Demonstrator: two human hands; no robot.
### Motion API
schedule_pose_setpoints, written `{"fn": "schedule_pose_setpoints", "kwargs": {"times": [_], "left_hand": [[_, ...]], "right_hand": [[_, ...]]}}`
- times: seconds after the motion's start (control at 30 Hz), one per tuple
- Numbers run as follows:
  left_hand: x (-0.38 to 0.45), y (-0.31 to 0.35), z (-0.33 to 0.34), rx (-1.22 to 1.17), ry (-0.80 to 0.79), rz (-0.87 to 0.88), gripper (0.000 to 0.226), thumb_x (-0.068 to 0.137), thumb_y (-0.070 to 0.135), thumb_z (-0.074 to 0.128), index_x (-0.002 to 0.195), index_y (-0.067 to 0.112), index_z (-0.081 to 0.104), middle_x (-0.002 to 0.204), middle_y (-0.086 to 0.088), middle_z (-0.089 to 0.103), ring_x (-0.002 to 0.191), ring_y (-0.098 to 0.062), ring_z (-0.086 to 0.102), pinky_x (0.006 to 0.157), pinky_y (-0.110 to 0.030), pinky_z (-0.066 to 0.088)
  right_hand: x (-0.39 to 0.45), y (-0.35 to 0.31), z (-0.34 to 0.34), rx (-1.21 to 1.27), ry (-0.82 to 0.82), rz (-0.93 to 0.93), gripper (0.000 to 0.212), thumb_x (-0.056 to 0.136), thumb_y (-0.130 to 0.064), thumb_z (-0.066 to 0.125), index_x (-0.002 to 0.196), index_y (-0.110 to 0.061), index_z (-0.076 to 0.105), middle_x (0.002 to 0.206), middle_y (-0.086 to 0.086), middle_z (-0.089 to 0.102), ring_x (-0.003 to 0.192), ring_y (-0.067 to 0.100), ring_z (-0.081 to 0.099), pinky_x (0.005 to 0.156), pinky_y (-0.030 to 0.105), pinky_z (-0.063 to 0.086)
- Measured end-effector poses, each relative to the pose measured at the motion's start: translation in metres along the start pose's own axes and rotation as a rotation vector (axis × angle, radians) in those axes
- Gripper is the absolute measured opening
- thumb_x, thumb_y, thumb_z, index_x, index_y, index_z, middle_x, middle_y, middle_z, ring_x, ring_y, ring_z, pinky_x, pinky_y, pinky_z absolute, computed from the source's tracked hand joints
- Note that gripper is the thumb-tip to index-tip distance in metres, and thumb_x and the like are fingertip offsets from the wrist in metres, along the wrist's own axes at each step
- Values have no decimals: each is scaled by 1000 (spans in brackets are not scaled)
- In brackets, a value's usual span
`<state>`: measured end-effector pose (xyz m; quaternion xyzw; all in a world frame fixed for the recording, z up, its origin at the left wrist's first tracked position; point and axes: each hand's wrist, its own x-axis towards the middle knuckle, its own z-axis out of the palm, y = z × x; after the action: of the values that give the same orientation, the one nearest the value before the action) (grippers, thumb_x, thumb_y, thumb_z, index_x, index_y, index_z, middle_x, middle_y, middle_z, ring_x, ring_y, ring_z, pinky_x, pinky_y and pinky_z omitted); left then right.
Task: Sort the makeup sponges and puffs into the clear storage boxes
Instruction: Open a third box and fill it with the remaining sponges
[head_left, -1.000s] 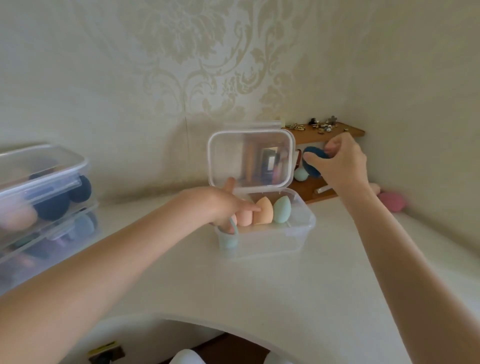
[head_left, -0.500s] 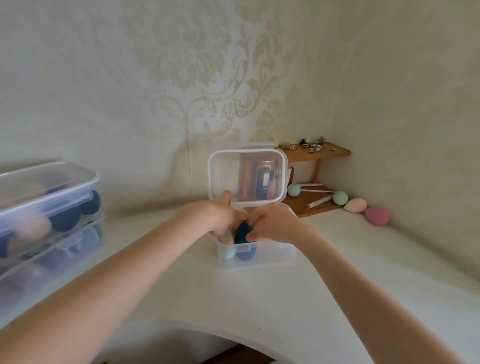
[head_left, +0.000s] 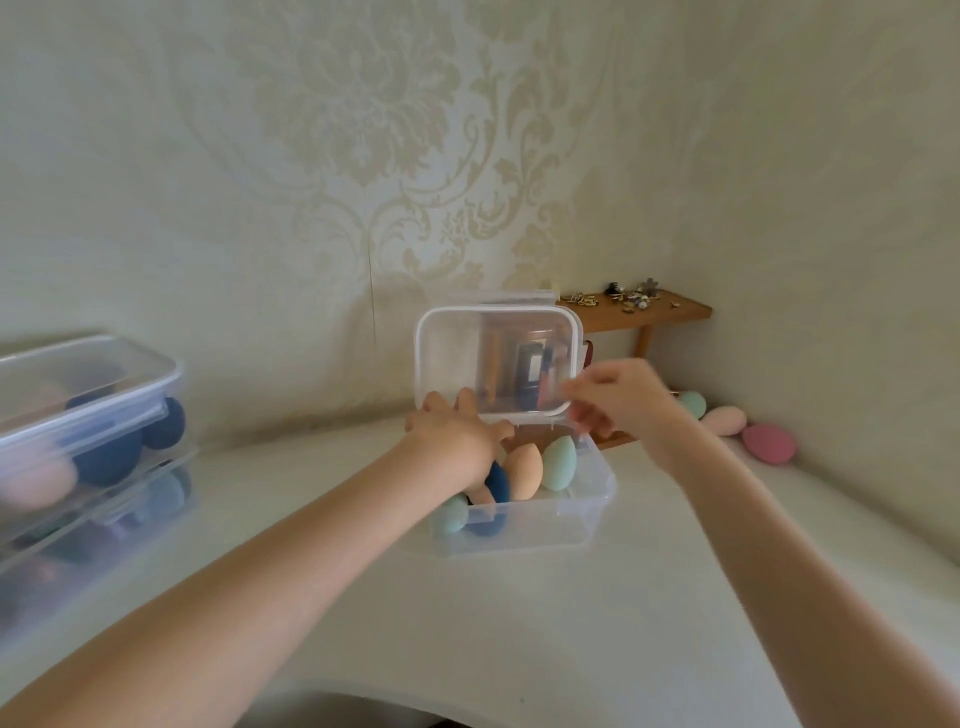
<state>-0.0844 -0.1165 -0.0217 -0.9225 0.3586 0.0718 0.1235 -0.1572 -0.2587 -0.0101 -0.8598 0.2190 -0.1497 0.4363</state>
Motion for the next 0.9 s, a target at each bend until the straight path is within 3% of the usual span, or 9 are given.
{"fn": "schedule_pose_setpoints", "kwargs": {"times": [0.1,0.23,0.3,0.4,0.5,0.6,0.7,0.8,0.9], "left_hand": [[-1,1,3,-12,41,22,60,87,30,58,138,39,27,132,-10,26,121,-36,30,87,-38,40],[3,1,9,-7,81,14,53,88,26,55,135,37,31,131,-9,25,120,-35,30,94,-38,40],[4,2,10,-13,86,-6,49,91,27,51,135,37,31,131,-9,23,120,-35,29,96,-38,38],[7,5,10,35,76,-9,47,92,24,49,134,36,32,132,-9,23,120,-37,28,96,-40,39],[9,5,8,73,54,-16,50,91,21,52,134,36,32,132,-10,22,119,-37,28,95,-40,40],[11,6,9,92,60,-15,54,89,18,54,134,35,31,134,-11,21,121,-38,27,95,-42,40],[12,4,14,-2,84,-29,51,90,23,52,136,33,31,135,-11,24,121,-38,29,97,-44,39],[10,4,13,33,83,-22,55,90,31,54,137,38,28,133,-11,26,120,-38,29,93,-42,39],[8,4,13,71,109,-14,59,88,35,58,137,42,28,131,-11,26,119,-37,31,87,-38,39]], "right_hand": [[31,33,-15,-77,334,111,17,93,-16,52,93,-10,68,93,10,66,81,25,63,75,33,54],[70,65,1,-614,87,240,48,94,-13,39,138,-32,40,143,12,44,132,38,37,112,49,29],[80,65,7,-653,58,295,56,95,-12,37,144,-35,26,151,13,31,141,40,17,116,53,16],[86,69,13,-661,28,304,57,95,-13,36,145,-36,21,155,10,25,143,40,7,116,58,8],[88,70,14,-618,91,293,52,94,-19,43,143,-31,30,151,11,30,141,39,13,115,57,13],[76,64,7,-517,330,229,42,89,-29,56,129,-22,45,137,18,43,131,38,30,108,52,29],[51,43,-8,-276,539,45,34,87,-28,61,112,-13,43,107,10,56,98,28,52,78,38,48],[23,14,-18,-191,420,-65,30,86,-38,62,90,-14,43,74,-5,45,62,9,41,53,21,34],[-9,-9,-16,-204,64,13,32,86,-43,60,72,-19,44,67,1,52,59,13,47,55,19,38]]}}
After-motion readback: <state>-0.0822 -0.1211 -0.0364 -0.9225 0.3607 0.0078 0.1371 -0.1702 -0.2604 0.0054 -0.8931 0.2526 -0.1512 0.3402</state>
